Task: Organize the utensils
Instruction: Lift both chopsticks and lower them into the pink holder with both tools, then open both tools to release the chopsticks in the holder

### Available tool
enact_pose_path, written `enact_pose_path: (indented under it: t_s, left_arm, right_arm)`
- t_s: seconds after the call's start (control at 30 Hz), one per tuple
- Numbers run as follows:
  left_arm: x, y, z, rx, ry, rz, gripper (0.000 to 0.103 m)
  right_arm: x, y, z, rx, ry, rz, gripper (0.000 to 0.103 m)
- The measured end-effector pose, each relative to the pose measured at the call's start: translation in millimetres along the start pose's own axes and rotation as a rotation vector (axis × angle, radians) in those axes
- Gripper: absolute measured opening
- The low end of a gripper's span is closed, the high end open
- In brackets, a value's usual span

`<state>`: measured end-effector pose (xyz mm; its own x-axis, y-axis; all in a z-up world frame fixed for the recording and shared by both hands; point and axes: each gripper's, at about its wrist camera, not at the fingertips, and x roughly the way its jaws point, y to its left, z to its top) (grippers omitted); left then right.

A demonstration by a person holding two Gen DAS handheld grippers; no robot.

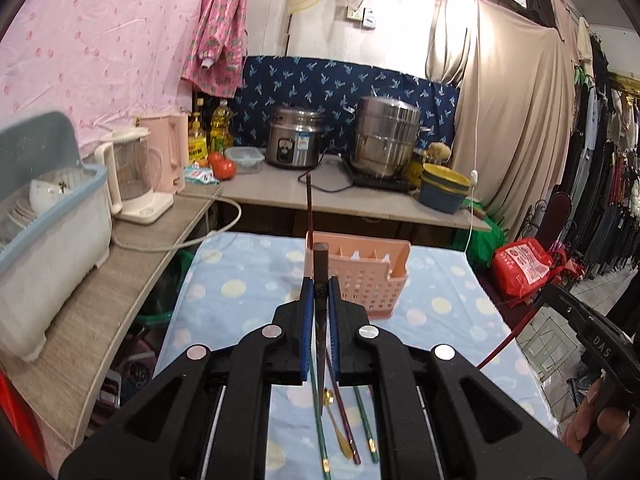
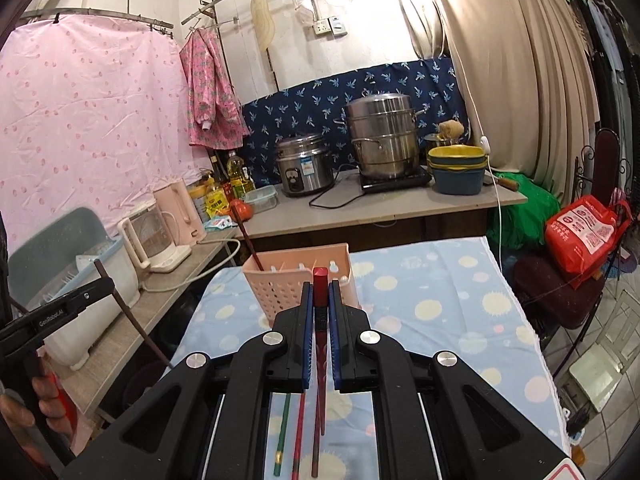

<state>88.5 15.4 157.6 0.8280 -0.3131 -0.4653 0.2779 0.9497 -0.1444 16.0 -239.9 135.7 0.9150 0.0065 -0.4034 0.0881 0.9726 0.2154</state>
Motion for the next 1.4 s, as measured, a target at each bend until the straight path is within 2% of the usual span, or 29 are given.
enact_pose_path:
  t_s: [0.3,0.57,0.73,0.93,1.13,1.4]
  left_arm:
    - [25.9,-18.4,62.7,0.019,-0.079,-0.032,0.007]
    - [65.1,-32.0,118.4,0.026,-0.128,-0.046,0.007]
    - [96.2,-40.9,140.0,0.027,-0.156,-0.050,0.007]
    - [147.2,-41.7,141.6,0.000,-0.126,-0.072,0.007]
    - [187.0,-41.3,124.0,-0.005,-0.063,-0.075,0.007]
    - [209.6,-35.8,106.9,-0.010,-0.016,-0.069,0.007]
  right_arm:
    - [36.0,7.3,54.0,-0.021,-0.058,0.010,0.007]
    - [86.2,11.1,101.7,-0.038,-0.078,0.017,0.007]
    - [118.9,9.7,122.5,-0.031,-0.092,0.016,0.007]
    - [160.9,3.0,132.7,-0.019,-0.086,0.009,0.007]
    - [198.7,-5.9,119.6,-0.010,-0.032,0.005,0.007]
    - [227.7,-6.5,97.4,-0.024,0.019,-0.012,0.007]
